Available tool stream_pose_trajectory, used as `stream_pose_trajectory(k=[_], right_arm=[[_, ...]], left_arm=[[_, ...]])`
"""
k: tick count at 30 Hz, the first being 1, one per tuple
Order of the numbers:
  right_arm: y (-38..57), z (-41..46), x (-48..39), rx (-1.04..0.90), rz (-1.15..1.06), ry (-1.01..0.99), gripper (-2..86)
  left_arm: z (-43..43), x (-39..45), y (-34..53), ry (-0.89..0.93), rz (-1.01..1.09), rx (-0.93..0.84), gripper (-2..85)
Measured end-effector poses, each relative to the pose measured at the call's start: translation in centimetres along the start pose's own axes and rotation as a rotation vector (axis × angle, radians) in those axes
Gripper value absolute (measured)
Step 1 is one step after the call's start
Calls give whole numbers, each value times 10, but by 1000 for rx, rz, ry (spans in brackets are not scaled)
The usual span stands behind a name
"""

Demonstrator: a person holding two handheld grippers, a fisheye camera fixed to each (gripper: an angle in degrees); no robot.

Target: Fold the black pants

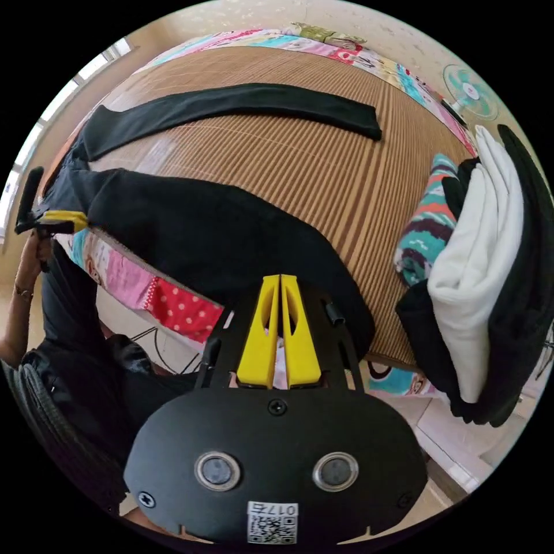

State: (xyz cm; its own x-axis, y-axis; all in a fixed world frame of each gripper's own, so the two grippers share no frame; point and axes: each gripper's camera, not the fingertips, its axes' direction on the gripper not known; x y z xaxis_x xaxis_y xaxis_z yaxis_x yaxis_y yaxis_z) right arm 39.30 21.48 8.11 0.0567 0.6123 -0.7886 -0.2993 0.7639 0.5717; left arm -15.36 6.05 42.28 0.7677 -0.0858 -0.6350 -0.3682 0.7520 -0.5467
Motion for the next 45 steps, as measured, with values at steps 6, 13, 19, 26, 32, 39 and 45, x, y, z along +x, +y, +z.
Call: stream_pose_trajectory(k=[6, 13, 19, 26, 32, 39, 45], right_arm=[[55, -16, 33, 124, 134, -136, 5], [105, -5, 57, 299, 289, -822, 5], [123, 10, 78, 319, 306, -1126, 6], [142, 5, 100, 305, 326, -1131, 6], [151, 11, 93, 239, 331, -1053, 5], [117, -17, 71, 293, 254, -850, 5], [-19, -58, 23, 331, 18, -652, 5]], left_arm=[[-159, -42, 139, -220, -331, 591, 69], [-290, -180, 256, -304, -972, 902, 174], [-331, -172, 219, -385, -960, 746, 95], [-409, -98, 266, -547, -644, 899, 39], [-388, -124, 382, -350, -1087, 1101, 86], [-376, -18, 308, -507, -721, 1097, 88], [-357, -13, 173, -288, -484, 817, 90]])
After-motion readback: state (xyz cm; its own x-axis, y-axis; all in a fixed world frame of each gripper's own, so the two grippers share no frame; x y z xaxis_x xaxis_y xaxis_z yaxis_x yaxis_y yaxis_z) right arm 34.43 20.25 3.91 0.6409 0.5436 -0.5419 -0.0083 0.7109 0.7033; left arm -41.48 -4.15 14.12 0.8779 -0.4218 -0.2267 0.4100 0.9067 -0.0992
